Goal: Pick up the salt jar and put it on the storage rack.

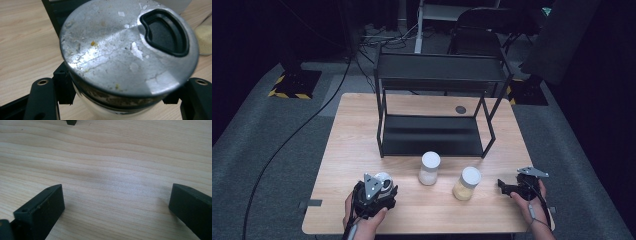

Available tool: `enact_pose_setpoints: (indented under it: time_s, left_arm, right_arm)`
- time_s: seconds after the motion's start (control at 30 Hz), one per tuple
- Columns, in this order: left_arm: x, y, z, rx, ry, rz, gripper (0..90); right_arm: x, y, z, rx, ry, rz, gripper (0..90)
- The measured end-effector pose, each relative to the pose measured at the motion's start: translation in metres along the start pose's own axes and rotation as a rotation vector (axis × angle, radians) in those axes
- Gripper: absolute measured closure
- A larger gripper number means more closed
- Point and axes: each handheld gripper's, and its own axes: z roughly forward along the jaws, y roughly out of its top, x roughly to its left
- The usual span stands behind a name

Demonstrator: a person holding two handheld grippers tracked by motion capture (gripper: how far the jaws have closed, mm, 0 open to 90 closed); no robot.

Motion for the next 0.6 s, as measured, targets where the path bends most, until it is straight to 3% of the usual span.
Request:
enact_pose_setpoints:
  time_s: [0.6]
  left_arm:
    - [0.02, 0.049, 0.009, -0.007, -0.045, 0.03, 30.4]
  right_arm:
    - [0.0, 0.0, 0.0, 0.0, 0.0, 0.0, 0.0]
